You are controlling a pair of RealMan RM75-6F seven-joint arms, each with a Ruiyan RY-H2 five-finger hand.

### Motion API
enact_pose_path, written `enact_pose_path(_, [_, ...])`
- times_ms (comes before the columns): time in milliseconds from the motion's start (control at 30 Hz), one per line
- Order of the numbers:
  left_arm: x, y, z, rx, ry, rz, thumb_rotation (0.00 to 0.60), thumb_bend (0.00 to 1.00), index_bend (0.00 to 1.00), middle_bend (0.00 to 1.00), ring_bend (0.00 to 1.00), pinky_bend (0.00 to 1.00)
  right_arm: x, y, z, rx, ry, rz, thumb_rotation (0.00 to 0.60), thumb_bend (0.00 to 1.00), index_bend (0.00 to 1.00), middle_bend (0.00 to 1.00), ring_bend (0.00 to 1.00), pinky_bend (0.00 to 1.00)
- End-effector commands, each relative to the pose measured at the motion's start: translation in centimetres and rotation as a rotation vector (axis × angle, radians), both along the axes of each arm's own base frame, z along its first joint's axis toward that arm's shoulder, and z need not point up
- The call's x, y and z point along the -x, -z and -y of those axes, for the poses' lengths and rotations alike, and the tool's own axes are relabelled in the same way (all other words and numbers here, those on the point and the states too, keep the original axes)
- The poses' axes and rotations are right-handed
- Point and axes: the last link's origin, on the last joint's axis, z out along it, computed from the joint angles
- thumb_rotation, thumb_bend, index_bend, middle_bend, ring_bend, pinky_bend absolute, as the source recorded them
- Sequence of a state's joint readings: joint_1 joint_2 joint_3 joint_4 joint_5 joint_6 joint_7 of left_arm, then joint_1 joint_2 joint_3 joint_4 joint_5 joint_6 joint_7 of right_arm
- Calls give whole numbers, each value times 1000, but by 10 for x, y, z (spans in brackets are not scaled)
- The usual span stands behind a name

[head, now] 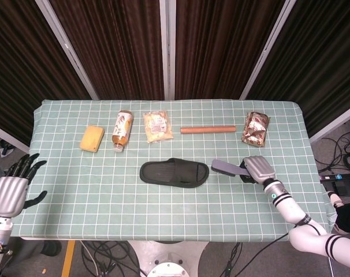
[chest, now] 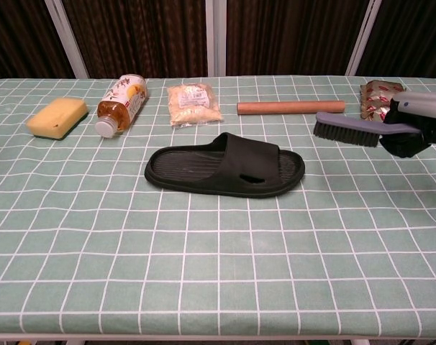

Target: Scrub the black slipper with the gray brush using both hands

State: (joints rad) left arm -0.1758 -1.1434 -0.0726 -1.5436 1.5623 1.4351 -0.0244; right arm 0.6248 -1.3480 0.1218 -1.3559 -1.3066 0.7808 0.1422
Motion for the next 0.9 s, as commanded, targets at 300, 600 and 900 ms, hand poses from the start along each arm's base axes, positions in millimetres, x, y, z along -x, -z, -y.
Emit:
enact_pose_path(300, [-76,58,-89,382,196,94,600,177,207,190,98,213,-67,-41,15,38,-174,18,600,610,1000,1000,974,1000])
enact_pose_path(600, [-114,136,-129,551,180,12,600,116,152,134,98,213,-84,-33,27,42,-178,-30,600,610,1000,1000,974,1000])
enact_pose_path(900, [-137,178,-147,593,164,-27,600,109,129,111,77,213,-84,-18,29,29,-173,-45,600,611,1000,1000,974,1000])
